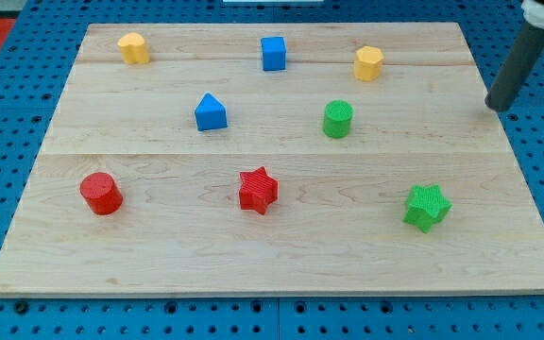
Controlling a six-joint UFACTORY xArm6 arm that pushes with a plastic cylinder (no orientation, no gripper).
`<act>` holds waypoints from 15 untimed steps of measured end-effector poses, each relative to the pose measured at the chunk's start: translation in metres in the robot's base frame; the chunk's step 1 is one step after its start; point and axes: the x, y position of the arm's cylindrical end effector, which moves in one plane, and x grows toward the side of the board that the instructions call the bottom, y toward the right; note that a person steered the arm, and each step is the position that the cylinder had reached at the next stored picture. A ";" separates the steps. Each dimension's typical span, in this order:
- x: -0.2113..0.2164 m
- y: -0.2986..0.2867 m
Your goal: Move the red star to the bottom of the blue triangle
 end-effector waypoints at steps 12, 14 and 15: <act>0.142 -0.202; 0.144 -0.279; 0.137 -0.319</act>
